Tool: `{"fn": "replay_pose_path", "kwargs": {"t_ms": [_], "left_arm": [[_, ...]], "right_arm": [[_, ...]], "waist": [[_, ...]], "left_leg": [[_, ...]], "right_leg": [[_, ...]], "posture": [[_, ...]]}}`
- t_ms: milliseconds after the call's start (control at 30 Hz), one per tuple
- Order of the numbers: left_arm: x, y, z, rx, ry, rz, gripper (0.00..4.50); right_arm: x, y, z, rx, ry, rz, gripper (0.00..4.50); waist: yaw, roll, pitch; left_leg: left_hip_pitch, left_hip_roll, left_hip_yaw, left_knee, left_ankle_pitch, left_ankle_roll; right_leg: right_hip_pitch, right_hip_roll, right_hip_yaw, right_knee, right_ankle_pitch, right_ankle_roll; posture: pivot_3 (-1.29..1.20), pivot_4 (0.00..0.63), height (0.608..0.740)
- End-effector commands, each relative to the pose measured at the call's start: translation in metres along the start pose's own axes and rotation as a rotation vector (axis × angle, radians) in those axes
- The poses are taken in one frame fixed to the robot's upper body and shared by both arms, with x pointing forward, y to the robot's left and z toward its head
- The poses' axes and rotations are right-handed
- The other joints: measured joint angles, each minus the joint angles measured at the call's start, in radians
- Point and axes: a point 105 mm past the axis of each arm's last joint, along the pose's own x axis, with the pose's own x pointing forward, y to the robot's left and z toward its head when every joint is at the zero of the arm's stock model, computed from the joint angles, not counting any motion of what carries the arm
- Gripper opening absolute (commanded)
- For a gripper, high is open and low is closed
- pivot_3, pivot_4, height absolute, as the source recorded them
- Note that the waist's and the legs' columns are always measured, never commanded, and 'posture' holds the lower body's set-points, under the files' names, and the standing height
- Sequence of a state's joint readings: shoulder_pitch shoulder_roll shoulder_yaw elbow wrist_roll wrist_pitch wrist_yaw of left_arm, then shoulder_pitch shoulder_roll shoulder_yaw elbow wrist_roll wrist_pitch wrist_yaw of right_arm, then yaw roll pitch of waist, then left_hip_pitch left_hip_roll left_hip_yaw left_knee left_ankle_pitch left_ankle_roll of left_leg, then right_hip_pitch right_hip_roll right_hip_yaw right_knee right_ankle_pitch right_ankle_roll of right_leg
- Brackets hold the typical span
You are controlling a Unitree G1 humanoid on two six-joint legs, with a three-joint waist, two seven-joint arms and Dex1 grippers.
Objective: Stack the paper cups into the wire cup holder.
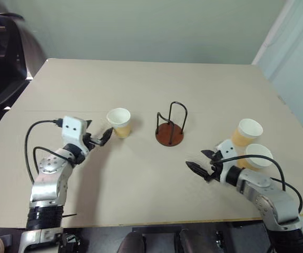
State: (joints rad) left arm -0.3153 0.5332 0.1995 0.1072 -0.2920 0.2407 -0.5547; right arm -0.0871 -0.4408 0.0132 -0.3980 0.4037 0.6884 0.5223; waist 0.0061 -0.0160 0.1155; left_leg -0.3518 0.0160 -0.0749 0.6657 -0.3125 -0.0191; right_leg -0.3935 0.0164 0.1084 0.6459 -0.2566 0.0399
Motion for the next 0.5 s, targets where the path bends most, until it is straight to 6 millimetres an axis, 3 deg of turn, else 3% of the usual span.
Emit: {"fn": "replay_pose_path", "kwargs": {"t_ms": [33, 333, 500], "left_arm": [[0.007, 0.002, 0.015, 0.055, -0.038, -0.041, 4.5], [0.005, 0.001, 0.022, 0.086, -0.037, -0.096, 4.5], [0.002, -0.013, 0.015, 0.067, 0.017, -0.241, 4.5]], "right_arm": [[-0.004, -0.01, 0.013, -0.038, -0.066, -0.052, 4.49], [0.004, -0.015, 0.013, -0.037, -0.103, -0.061, 4.49], [-0.001, -0.007, 0.011, -0.038, -0.095, -0.011, 4.49]], "waist": [[0.0, 0.0, 0.0], [-0.002, 0.0, 0.0], [-0.002, 0.0, 0.0]], "left_leg": [[0.0, 0.0, 0.0, 0.0, 0.0, 0.0], [0.0, 0.0, 0.0, -0.001, 0.0, 0.0], [-0.001, 0.0, 0.0, -0.001, 0.0, 0.0]], "right_leg": [[0.0, 0.0, 0.0, 0.0, 0.0, 0.0], [-0.001, 0.0, 0.0, -0.001, 0.0, 0.001], [-0.001, 0.0, 0.0, -0.001, 0.0, 0.001]], "posture": [[0.0, 0.15, 0.74], [0.0, 0.15, 0.74], [0.0, 0.15, 0.74]]}}
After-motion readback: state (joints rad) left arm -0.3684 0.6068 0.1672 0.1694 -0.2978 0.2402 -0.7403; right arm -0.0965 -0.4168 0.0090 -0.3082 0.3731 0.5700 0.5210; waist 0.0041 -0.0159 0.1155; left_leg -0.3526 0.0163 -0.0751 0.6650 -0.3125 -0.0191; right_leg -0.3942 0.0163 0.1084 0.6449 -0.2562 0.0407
